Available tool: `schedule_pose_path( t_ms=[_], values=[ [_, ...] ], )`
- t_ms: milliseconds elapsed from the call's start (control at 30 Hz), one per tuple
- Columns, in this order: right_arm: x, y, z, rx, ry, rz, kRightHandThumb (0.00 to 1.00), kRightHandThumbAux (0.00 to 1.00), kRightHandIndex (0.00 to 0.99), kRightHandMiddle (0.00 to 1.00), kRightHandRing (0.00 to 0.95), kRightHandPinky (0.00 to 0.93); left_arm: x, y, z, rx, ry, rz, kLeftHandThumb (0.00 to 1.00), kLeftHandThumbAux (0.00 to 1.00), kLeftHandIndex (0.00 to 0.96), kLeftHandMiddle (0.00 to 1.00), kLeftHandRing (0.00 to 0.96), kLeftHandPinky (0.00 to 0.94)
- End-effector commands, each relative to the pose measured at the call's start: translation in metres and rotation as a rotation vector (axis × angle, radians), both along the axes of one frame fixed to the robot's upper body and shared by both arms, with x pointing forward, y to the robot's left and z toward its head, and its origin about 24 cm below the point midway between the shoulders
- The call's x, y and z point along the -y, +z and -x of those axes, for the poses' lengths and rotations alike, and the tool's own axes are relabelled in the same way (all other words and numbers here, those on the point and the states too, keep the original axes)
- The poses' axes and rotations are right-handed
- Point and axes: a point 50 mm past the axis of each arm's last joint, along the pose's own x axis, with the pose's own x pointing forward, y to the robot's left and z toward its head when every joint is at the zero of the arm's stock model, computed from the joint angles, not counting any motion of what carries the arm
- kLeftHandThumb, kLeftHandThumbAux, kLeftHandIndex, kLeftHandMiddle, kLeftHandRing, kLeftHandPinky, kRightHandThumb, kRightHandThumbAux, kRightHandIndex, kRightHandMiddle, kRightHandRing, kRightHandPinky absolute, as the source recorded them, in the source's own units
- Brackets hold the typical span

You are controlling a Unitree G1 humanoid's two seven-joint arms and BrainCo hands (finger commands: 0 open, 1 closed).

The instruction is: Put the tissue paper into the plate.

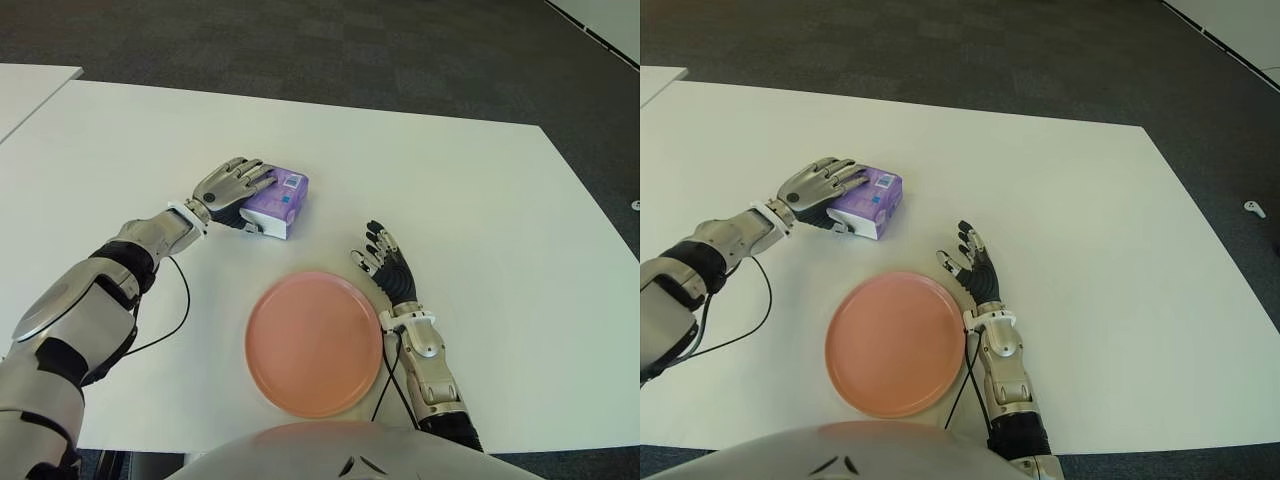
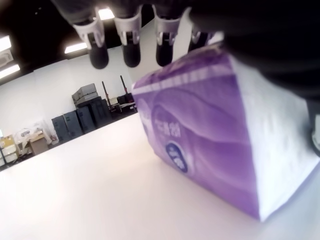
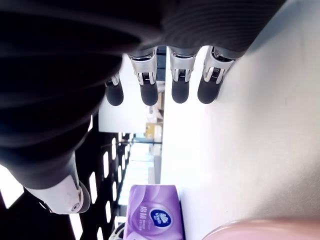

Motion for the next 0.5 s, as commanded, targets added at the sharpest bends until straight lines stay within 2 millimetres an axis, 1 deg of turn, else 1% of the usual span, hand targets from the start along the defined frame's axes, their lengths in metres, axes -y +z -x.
schedule_pose_path(
  t_ms=[33,367,500],
  values=[
    [0.0072,-0.0323,0.0230,-0.188,-0.027,0.007,0.004,0.691,0.024,0.035,0.019,0.003,0.0047,-0.0003,-0.0005,0.000,-0.017,0.004,0.033,0.393,0.000,0.000,0.000,0.000],
    [0.0105,-0.0328,0.0241,-0.198,-0.023,0.009,0.001,0.686,0.009,0.028,0.013,0.000,0.0078,-0.0017,0.0010,-0.008,-0.049,-0.003,0.017,0.391,0.000,0.000,0.000,0.000],
    [0.0122,-0.0339,0.0243,-0.198,-0.024,0.006,0.000,0.701,0.008,0.031,0.015,0.020,0.0087,-0.0026,0.0016,-0.016,-0.060,-0.008,0.018,0.393,0.000,0.000,0.000,0.000]
  ],
)
